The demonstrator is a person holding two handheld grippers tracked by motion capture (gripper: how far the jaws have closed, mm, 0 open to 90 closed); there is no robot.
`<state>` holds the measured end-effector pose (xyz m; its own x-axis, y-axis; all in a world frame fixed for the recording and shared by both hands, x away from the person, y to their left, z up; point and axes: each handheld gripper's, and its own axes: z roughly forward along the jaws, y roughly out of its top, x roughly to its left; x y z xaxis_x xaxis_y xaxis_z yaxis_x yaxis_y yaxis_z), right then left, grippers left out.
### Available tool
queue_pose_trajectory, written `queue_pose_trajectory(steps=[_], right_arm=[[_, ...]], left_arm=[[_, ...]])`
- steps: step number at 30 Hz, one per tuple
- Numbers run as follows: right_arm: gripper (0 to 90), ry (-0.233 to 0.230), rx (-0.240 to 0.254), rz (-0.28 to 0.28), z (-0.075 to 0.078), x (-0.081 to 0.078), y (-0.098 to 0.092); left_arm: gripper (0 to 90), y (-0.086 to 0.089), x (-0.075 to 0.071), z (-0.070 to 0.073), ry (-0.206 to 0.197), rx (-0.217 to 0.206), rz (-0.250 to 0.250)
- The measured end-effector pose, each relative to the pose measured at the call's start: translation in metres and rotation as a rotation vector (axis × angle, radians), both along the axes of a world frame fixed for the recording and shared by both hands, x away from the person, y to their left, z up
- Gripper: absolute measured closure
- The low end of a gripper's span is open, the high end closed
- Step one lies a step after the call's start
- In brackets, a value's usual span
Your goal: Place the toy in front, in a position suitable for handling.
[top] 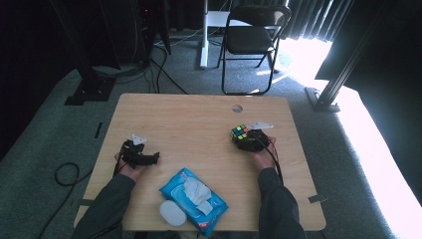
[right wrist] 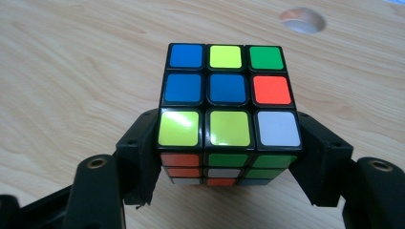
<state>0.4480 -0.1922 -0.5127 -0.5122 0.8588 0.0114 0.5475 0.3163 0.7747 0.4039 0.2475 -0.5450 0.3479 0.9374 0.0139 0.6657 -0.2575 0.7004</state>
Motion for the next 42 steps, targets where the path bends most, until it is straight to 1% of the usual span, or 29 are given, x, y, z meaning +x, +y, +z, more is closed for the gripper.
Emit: queue_pose_trajectory(steps=[2,4,6,12,21,25,28,35,36,37,38,39,40,41,42], right_arm=[[34.1,0.002,-0.007,0.023,-0.001,-0.002,0.007],[34.1,-0.001,-0.030,0.051,-0.002,-0.004,0.016],[34.1,-0.004,-0.042,0.079,-0.002,-0.007,0.023],[34.1,-0.007,-0.047,0.144,0.000,-0.013,0.045],[34.1,-0.007,-0.040,0.214,0.004,-0.015,0.073],[34.1,-0.011,-0.039,0.240,0.004,-0.019,0.083],[34.1,-0.008,-0.045,0.249,0.003,-0.021,0.087],[34.0,0.027,-0.051,0.277,-0.007,-0.020,0.093],[33.9,0.029,-0.045,0.278,-0.009,-0.020,0.092],[33.3,0.037,-0.026,0.281,-0.010,-0.020,0.091],[29.6,0.056,-0.013,0.294,-0.010,-0.019,0.090],[29.6,0.056,-0.013,0.294,-0.010,-0.019,0.090],[25.7,0.063,-0.021,0.280,-0.011,-0.018,0.090],[24.9,0.056,-0.033,0.279,-0.011,-0.020,0.088],[23.7,0.063,-0.030,0.286,-0.012,-0.020,0.087]], left_arm=[[9.1,0.000,0.000,0.000,0.000,0.000,0.000],[9.1,0.000,0.000,0.000,0.000,0.000,0.000],[9.1,0.000,0.000,0.000,0.000,0.000,0.000],[9.1,0.000,0.000,0.000,0.000,0.000,0.000],[9.1,0.000,0.000,0.000,0.000,0.000,0.000],[9.1,0.000,0.000,0.000,0.002,0.001,0.000],[9.1,0.000,0.000,0.000,0.002,0.001,0.000],[9.1,0.000,0.000,0.000,0.002,0.001,-0.001],[9.2,0.000,0.000,0.000,0.002,0.001,-0.001],[9.2,0.000,0.000,0.000,0.003,0.001,-0.001],[9.2,0.000,0.000,0.000,0.003,0.002,-0.002],[9.2,0.000,0.000,0.000,0.003,0.002,-0.002],[9.2,0.000,0.000,0.000,0.002,0.001,-0.002],[9.2,0.000,0.000,0.000,0.002,0.001,-0.002],[9.2,0.000,0.000,0.000,0.002,0.001,-0.002]])
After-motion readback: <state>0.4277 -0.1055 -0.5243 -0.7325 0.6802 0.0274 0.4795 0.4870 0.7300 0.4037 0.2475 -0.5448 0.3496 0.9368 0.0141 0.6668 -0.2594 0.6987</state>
